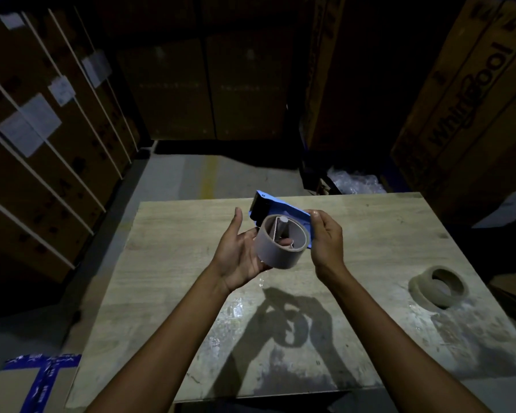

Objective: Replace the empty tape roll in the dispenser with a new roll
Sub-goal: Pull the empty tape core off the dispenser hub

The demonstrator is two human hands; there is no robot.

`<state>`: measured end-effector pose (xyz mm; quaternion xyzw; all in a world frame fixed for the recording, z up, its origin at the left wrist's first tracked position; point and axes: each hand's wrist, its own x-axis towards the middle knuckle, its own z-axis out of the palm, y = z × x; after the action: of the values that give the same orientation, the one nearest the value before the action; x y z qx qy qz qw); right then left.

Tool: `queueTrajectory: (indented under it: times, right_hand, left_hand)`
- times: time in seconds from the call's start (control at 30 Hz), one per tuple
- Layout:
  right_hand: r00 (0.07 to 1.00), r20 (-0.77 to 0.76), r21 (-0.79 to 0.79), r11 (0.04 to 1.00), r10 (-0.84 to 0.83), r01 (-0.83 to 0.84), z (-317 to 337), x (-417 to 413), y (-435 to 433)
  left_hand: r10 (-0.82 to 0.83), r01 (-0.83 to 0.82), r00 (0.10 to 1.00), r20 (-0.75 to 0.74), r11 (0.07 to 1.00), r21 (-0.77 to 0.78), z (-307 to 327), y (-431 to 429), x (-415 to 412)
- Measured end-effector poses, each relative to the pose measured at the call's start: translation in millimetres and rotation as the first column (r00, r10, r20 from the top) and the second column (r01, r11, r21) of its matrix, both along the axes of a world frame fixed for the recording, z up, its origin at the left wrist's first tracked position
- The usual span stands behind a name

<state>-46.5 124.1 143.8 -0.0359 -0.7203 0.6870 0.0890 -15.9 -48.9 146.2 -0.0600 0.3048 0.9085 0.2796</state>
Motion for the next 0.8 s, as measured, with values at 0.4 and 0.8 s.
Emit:
queueTrajectory:
  times: [0.4, 0.8]
  right_hand:
    - [0.979, -0.073, 0.161, 0.971, 0.189, -0.176, 3.1, -1.1, -3.4]
    - [0.98, -0.097, 0.782, 0.622, 0.173, -0.033, 9.4, 22.5, -22.3]
  left_hand:
    - [0.126, -0.106, 0.984, 0.127, 0.982, -0.153, -5.2, 5.1, -15.8]
    - [0.326, -0.259, 0.93, 0.171, 0.91, -0.323, -33.7, 8.4, -30.5]
